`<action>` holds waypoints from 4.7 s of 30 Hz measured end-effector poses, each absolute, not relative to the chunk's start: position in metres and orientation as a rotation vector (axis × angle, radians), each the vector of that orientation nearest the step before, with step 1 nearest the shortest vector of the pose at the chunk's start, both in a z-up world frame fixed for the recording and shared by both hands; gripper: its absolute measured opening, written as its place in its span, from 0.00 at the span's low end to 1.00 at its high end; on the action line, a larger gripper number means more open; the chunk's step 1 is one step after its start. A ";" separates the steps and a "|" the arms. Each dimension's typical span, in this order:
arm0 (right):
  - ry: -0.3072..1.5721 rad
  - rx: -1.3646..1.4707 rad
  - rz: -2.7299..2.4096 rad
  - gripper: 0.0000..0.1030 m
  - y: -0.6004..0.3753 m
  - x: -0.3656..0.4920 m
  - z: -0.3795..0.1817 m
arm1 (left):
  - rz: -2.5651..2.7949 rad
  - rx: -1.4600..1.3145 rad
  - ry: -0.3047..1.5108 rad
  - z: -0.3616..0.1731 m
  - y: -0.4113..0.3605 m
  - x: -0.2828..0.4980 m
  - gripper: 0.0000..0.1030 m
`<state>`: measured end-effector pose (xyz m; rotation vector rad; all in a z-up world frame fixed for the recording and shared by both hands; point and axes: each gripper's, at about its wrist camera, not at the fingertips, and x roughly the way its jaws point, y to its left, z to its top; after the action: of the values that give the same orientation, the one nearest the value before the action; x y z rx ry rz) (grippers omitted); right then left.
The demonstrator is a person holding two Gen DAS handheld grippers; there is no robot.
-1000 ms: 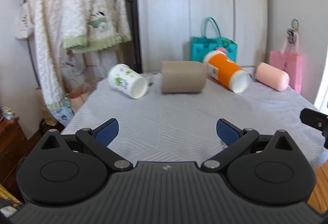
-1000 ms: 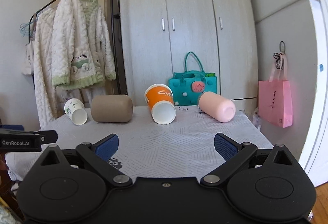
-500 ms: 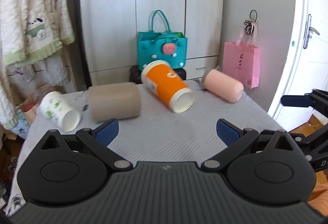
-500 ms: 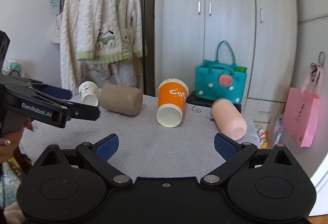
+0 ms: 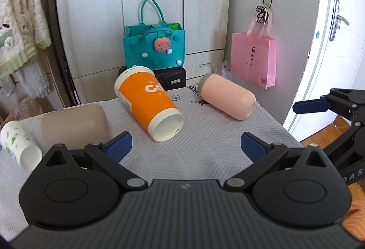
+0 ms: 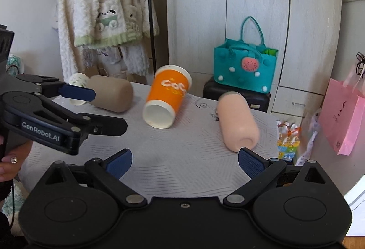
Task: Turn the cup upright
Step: 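Close the right gripper around the pink tumbler's body, then lift the pink tumbler with the right gripper, then rotate the right gripper to turn the pink tumbler lid-up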
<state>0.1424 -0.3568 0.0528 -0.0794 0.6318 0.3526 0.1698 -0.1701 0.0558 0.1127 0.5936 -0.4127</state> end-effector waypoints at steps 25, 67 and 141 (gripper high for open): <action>0.724 -0.032 0.292 0.95 -0.382 0.266 0.019 | -0.412 -0.009 0.640 0.052 -0.183 0.241 1.00; 0.686 -0.121 0.248 0.65 -0.341 0.170 0.023 | -0.390 0.014 0.649 0.034 -0.140 0.185 1.00; 0.862 -0.209 0.745 0.82 -0.196 0.159 0.022 | -0.570 -0.499 0.950 -0.024 -0.028 0.180 0.78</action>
<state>0.1587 -0.1956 0.0222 -0.2095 0.8617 0.7451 0.1799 -0.0280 -0.0239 -0.4994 0.9502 -0.5697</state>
